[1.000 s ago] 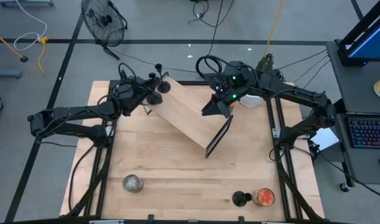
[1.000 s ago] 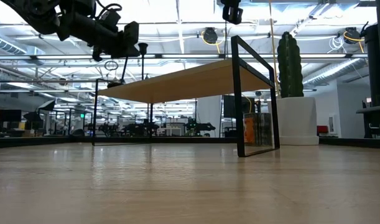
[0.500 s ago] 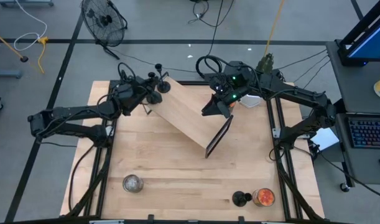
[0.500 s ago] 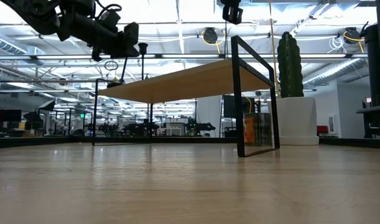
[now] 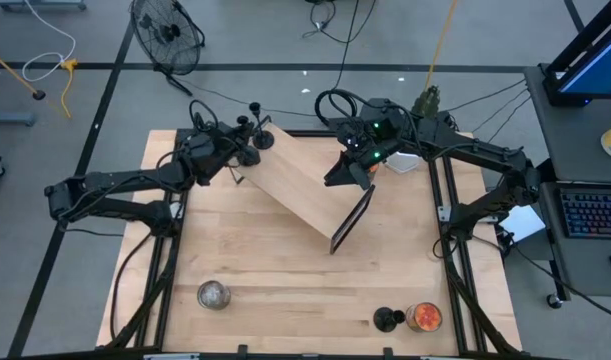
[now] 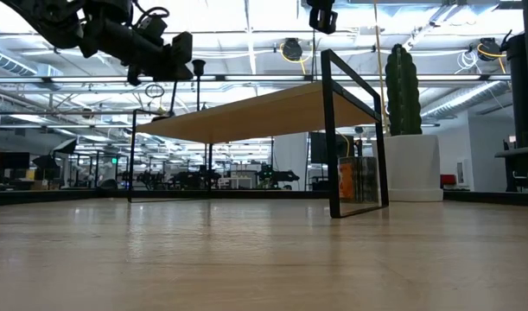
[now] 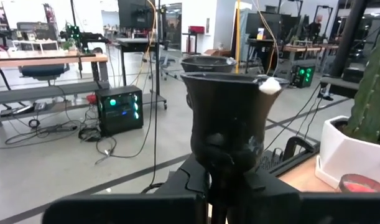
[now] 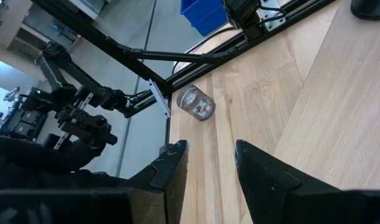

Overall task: Pick & Place candle stick holders
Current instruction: Put the top candle holder on the shelf, then put the candle holder on the shelf

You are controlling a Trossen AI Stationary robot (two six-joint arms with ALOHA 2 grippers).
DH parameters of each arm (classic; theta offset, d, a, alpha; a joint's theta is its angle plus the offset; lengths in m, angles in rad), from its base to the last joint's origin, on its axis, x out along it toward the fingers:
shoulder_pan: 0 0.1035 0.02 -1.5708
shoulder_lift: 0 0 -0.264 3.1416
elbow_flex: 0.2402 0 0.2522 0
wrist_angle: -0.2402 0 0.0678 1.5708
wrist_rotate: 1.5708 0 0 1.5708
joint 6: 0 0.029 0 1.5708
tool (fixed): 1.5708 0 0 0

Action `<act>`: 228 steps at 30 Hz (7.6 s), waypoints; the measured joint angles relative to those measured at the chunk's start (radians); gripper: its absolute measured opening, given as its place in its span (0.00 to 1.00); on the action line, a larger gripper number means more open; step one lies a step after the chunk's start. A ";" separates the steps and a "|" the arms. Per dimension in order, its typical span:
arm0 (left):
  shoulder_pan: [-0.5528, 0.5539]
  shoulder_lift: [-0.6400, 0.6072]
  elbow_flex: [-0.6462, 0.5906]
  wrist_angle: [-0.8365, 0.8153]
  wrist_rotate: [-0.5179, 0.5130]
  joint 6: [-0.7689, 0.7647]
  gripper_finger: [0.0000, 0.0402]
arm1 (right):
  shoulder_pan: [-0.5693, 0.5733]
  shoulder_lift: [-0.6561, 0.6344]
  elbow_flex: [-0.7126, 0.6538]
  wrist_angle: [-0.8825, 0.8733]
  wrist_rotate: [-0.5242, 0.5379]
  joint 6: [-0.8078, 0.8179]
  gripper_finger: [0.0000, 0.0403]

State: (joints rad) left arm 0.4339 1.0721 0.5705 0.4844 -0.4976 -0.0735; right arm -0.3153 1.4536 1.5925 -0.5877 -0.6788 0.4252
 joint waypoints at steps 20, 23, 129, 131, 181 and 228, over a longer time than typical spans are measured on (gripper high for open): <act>0.000 -0.008 0.000 -0.062 -0.062 -0.003 0.22 | 0.000 0.000 0.000 0.000 0.001 0.000 0.32; -0.001 -0.013 0.000 -0.067 -0.062 -0.001 0.22 | 0.000 0.000 0.000 0.000 0.001 0.000 0.32; -0.024 -0.176 0.000 -0.439 0.000 -0.235 0.56 | 0.001 0.000 0.000 -0.024 -0.002 -0.019 0.32; -0.024 -0.176 0.000 -0.446 0.000 -0.214 0.58 | 0.001 0.000 0.000 -0.024 -0.002 -0.019 0.32; -0.098 -0.582 0.001 -0.764 0.599 -0.568 0.59 | 0.246 -0.110 0.000 -0.571 0.093 -0.123 0.32; -0.484 -0.985 0.000 -1.152 0.315 -0.301 0.59 | 1.053 -0.039 -0.073 -0.486 0.580 1.475 0.32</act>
State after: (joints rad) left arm -0.0502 0.0867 0.5705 -0.6674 -0.1828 -0.3740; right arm 0.7373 1.4149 1.5196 -1.0739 -0.0988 1.9006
